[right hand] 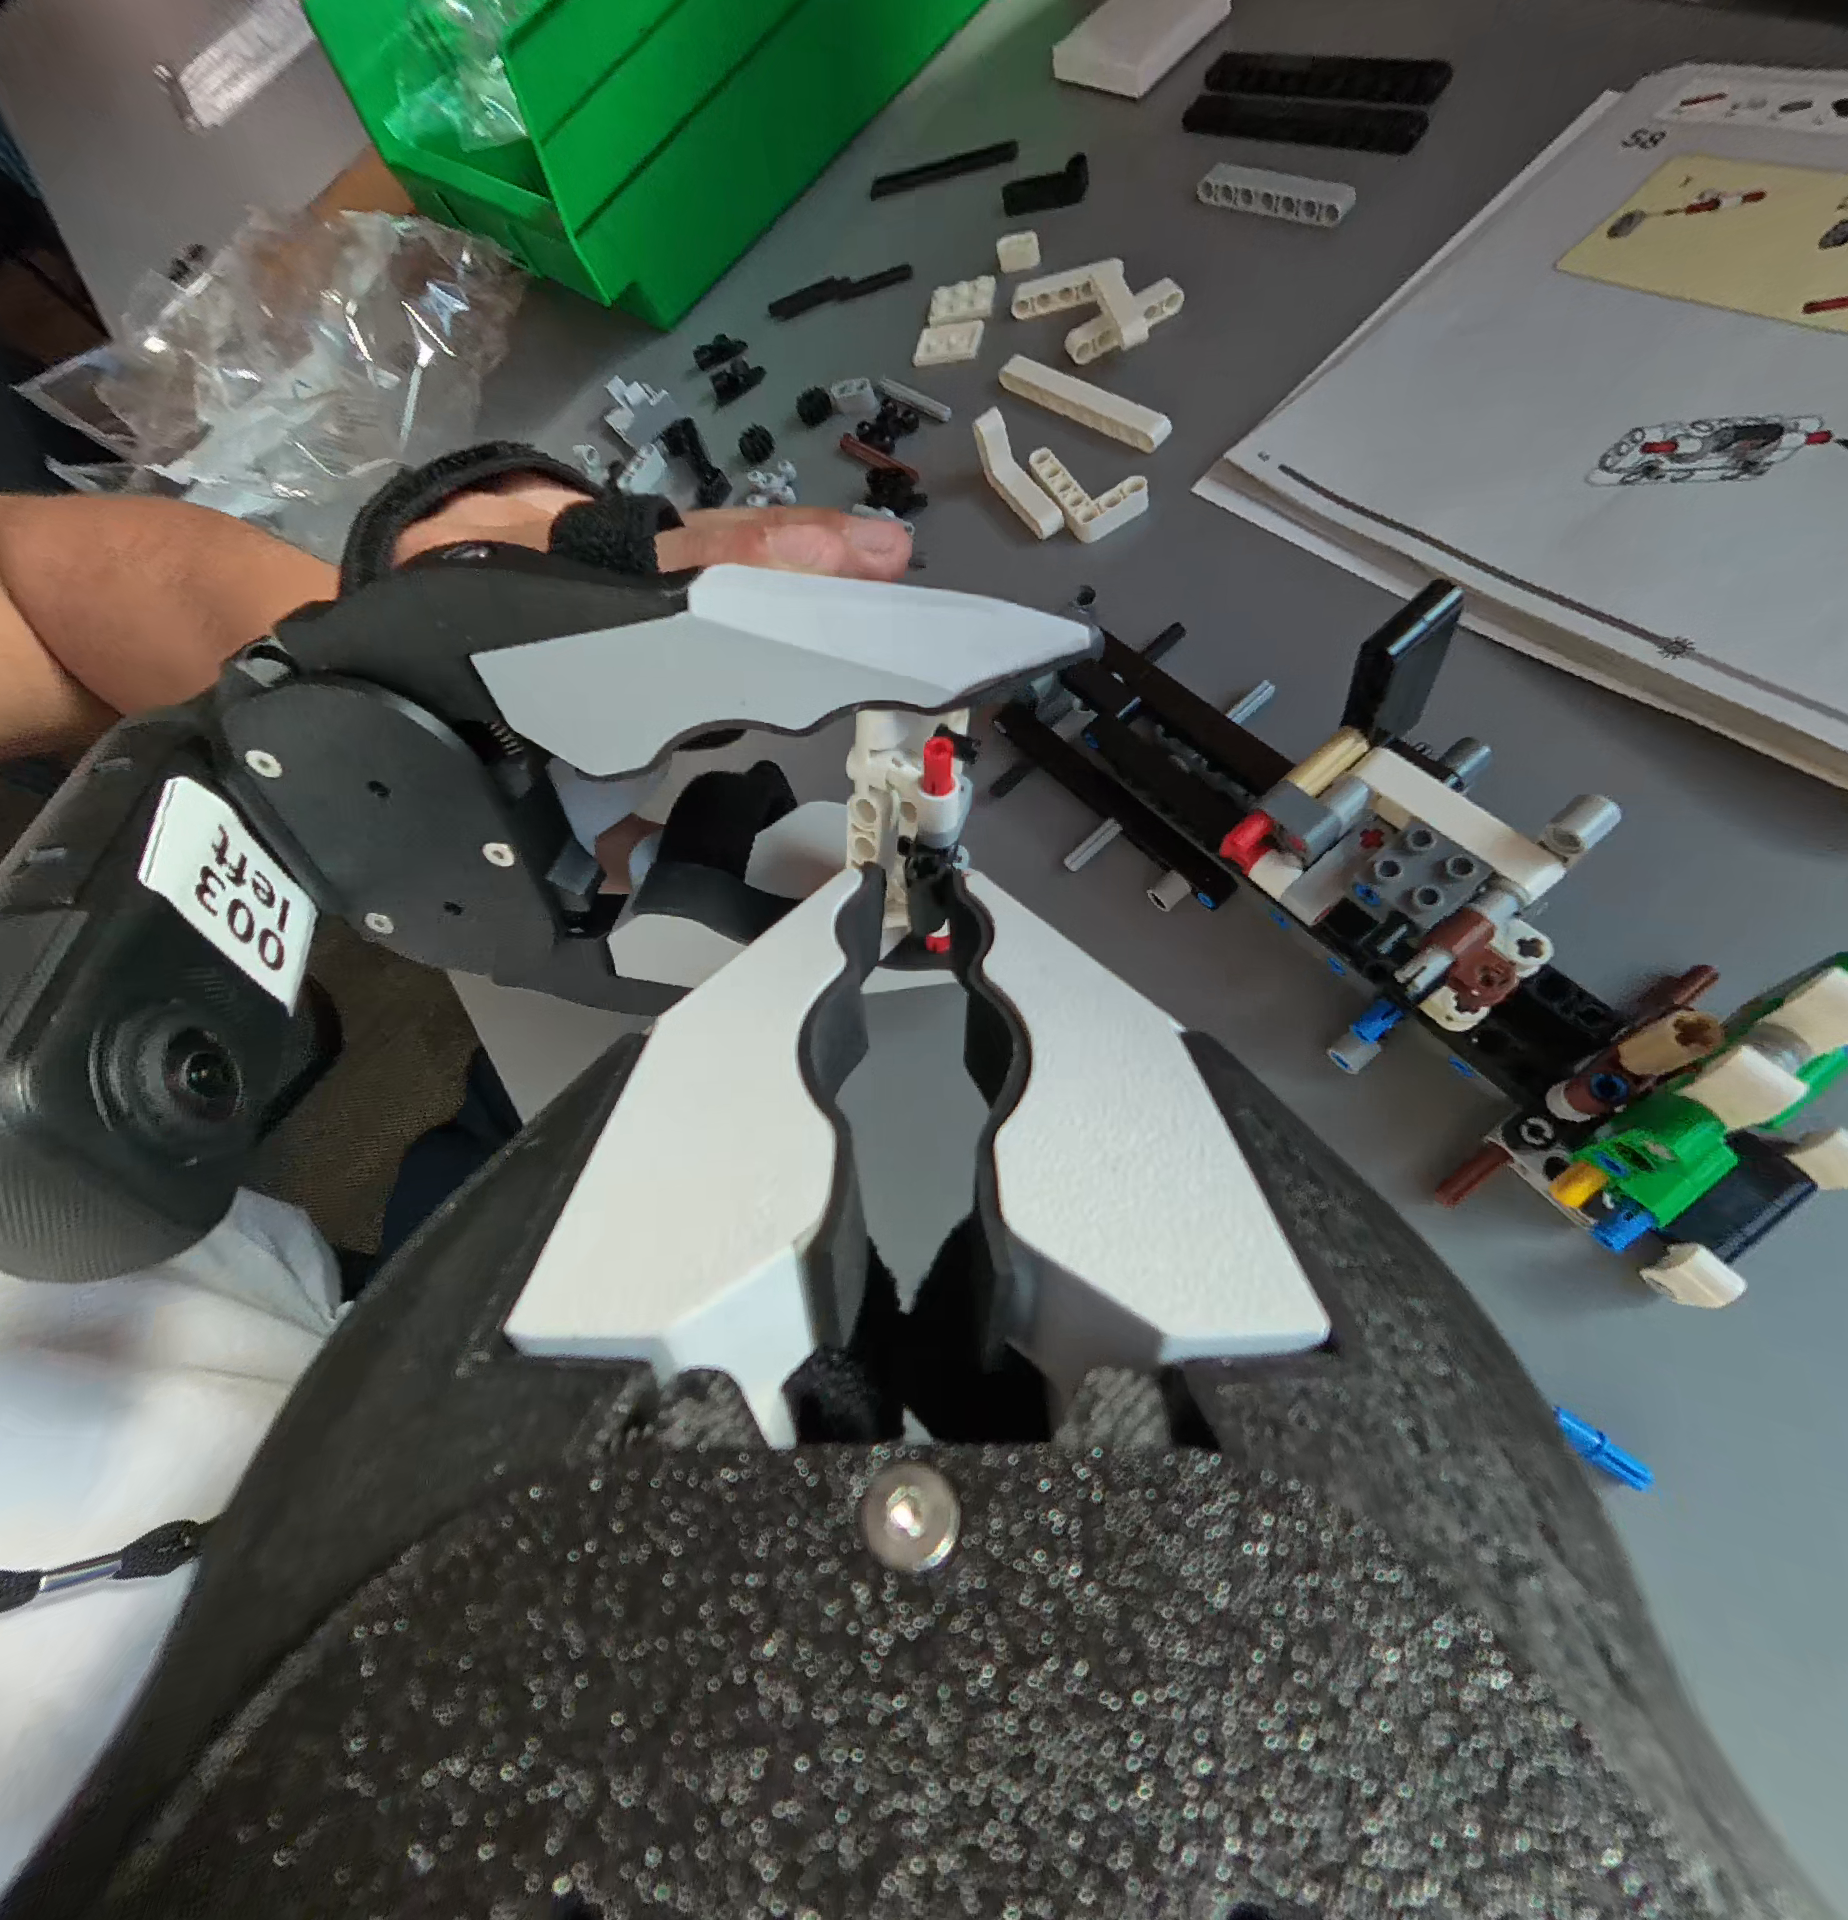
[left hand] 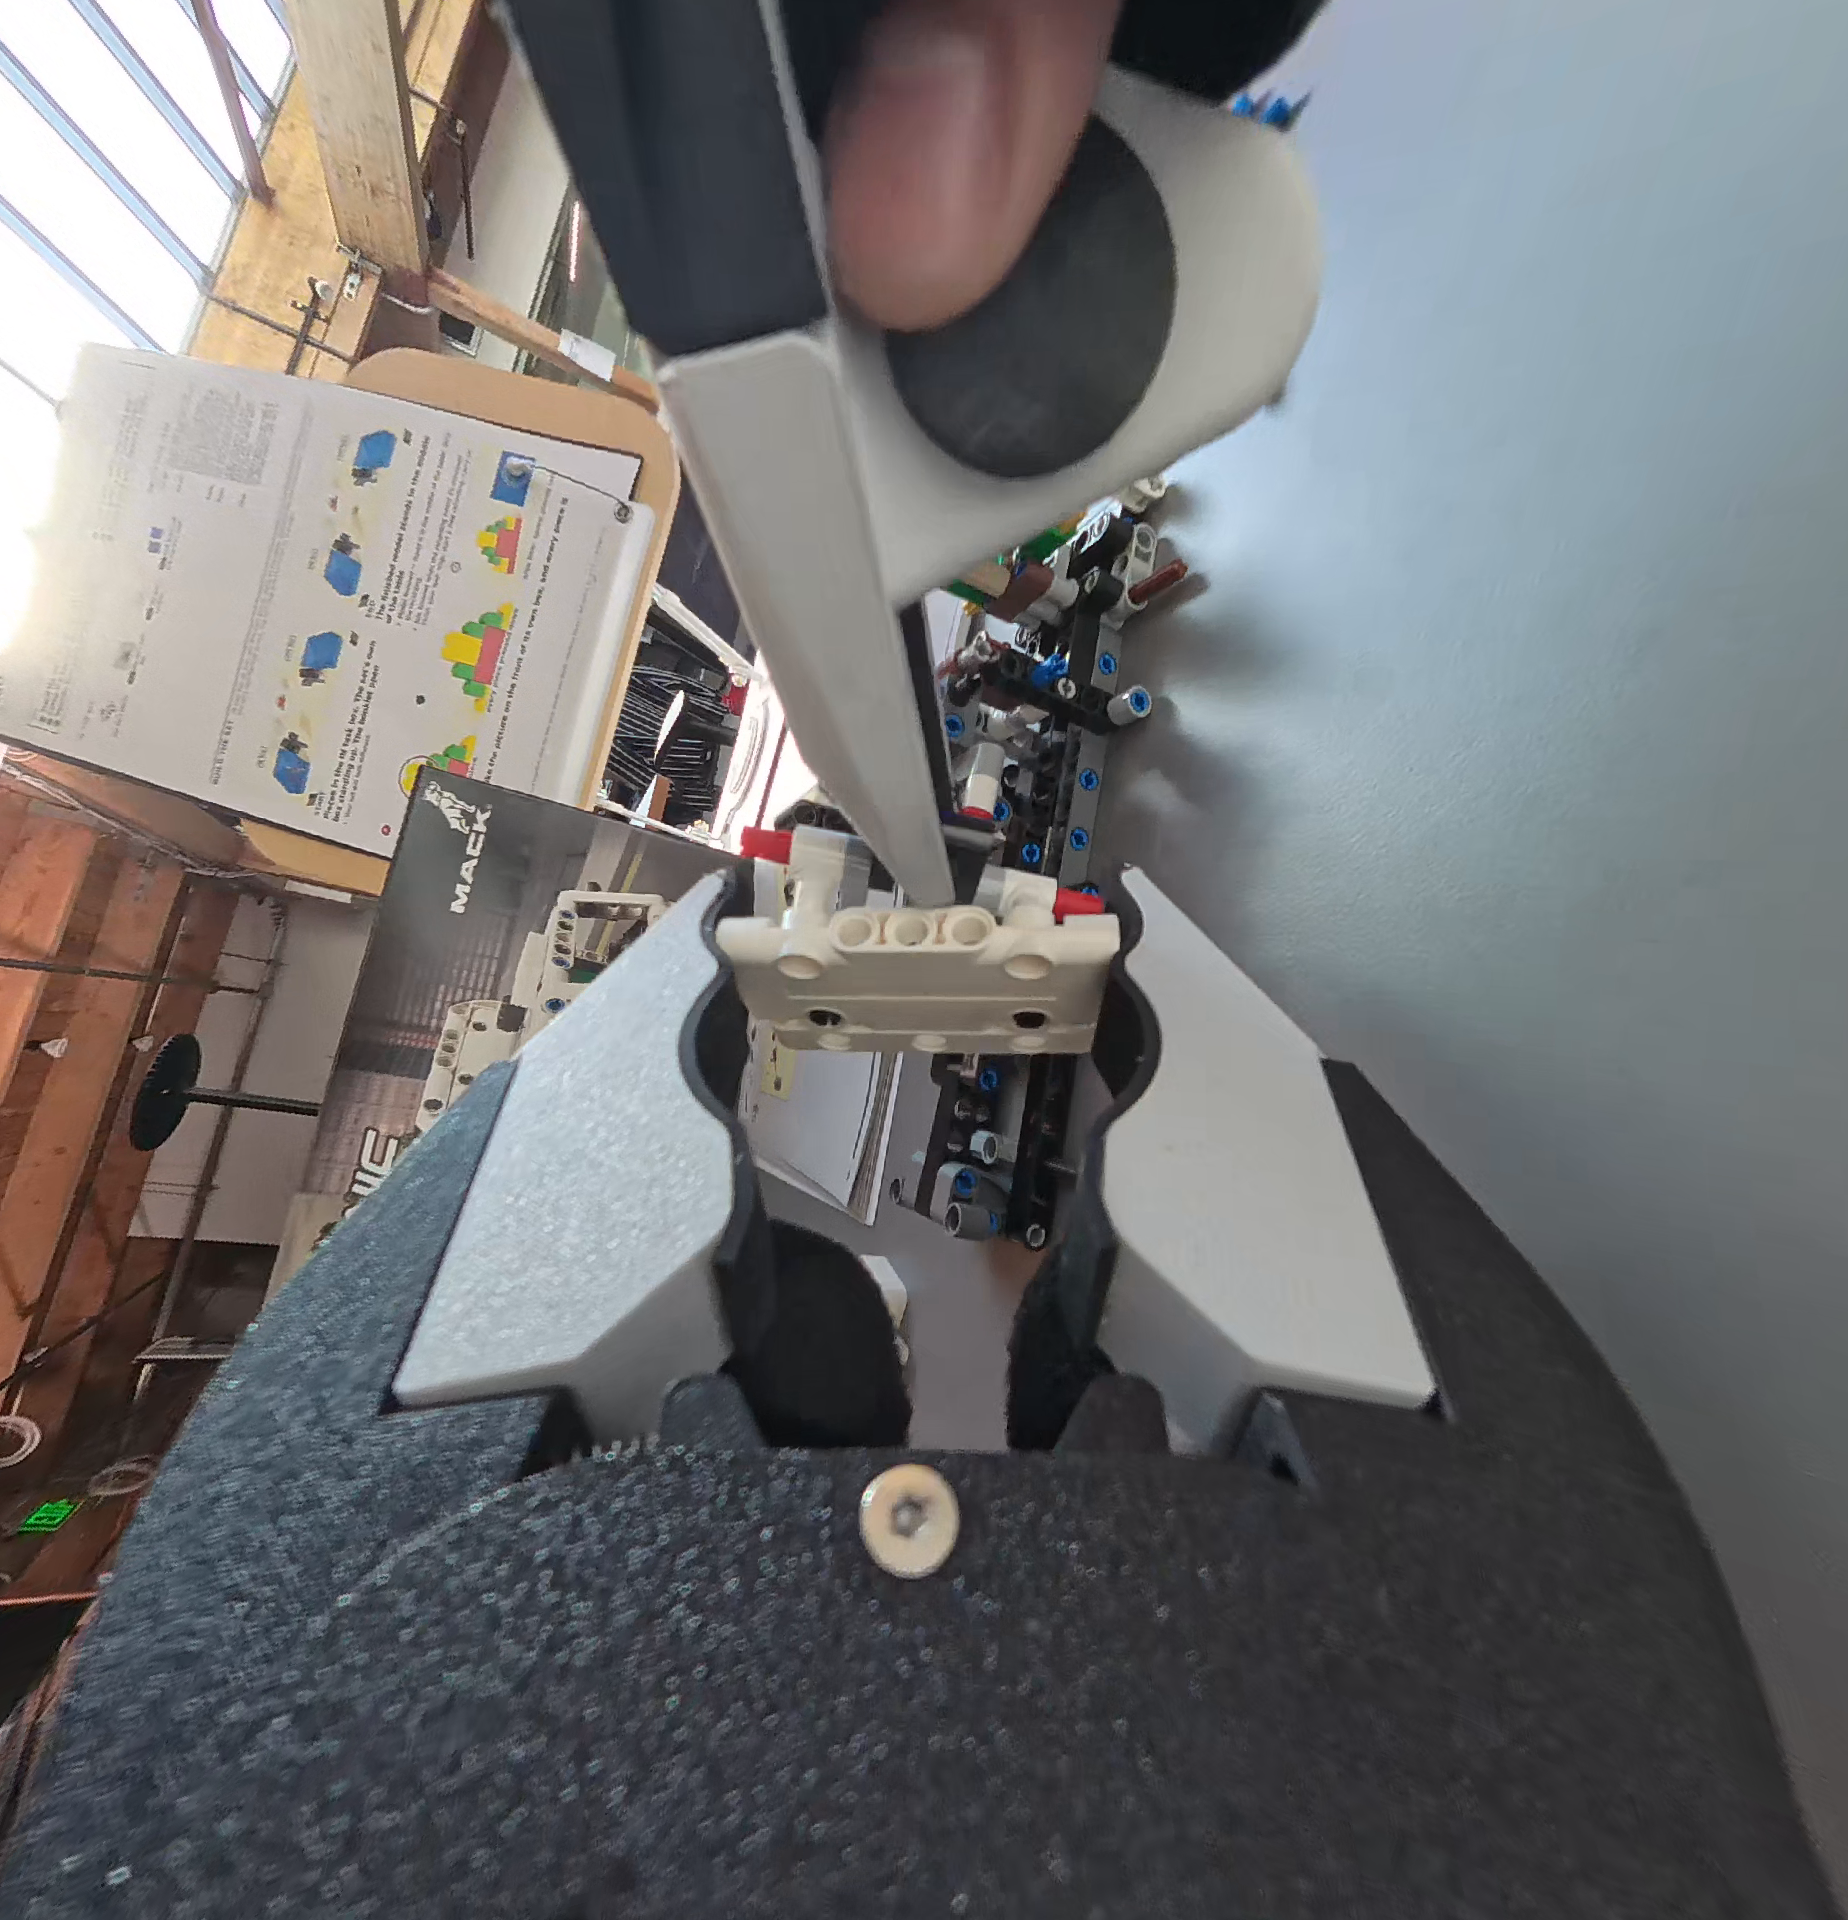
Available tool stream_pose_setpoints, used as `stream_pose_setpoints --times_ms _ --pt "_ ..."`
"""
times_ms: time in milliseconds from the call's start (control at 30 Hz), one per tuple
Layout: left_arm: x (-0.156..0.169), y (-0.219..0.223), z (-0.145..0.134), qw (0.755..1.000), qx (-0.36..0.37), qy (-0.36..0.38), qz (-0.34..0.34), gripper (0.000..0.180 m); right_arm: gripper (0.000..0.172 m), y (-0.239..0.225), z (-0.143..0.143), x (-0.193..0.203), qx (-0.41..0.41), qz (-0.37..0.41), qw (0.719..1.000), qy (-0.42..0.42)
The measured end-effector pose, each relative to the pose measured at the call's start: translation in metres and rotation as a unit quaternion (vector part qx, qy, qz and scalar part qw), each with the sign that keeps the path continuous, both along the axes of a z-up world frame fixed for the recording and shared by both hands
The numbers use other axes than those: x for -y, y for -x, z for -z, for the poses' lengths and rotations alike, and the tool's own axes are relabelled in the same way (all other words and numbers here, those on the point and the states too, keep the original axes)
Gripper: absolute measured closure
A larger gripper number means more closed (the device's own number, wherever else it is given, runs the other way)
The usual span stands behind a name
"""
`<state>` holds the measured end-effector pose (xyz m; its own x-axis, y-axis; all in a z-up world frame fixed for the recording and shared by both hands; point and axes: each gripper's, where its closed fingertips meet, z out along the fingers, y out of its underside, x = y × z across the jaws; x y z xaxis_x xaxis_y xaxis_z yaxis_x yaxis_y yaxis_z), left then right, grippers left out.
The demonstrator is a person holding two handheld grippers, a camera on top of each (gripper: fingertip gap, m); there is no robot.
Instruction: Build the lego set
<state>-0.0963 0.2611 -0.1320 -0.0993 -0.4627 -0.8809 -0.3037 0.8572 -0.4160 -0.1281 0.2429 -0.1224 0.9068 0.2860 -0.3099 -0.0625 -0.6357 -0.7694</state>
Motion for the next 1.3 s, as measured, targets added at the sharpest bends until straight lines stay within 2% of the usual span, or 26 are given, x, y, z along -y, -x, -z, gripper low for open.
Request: stream_pose_setpoints --times_ms 200,400,600,767,800,1000,1167,1300 --pt "0.013 0.003 -0.011 0.998 0.020 0.039 0.035 0.115 0.165 0.004 -0.010 0.006 -0.101 -0.052 0.989 -0.093" --pt "0.024 0.007 -0.019 0.996 0.037 0.054 0.067 0.115 0.163 0.007 -0.017 0.013 -0.215 -0.078 0.966 -0.121" --pt "0.029 0.009 -0.021 0.994 0.039 0.067 0.080 0.115 0.164 0.012 -0.018 0.013 -0.242 -0.091 0.956 -0.135" --pt "0.023 0.007 -0.017 0.995 0.032 0.067 0.071 0.115 0.165 0.005 -0.018 0.011 -0.254 -0.064 0.957 -0.122" --pt "0.022 0.007 -0.017 0.995 0.032 0.068 0.070 0.115 0.166 0.002 -0.021 0.010 -0.249 -0.049 0.959 -0.124" --pt "0.017 0.006 -0.017 0.995 0.031 0.077 0.051 0.115 0.166 -0.007 -0.020 0.005 -0.088 0.072 0.984 -0.140" --pt "0.013 0.004 -0.010 0.996 0.016 0.084 0.035 0.115 0.166 0.000 -0.010 0.002 0.053 0.112 0.985 -0.120" --pt "0.009 0.003 -0.008 0.998 0.012 0.064 0.024 0.115 0.166 0.000 -0.011 0.002 0.074 0.132 0.983 -0.108"
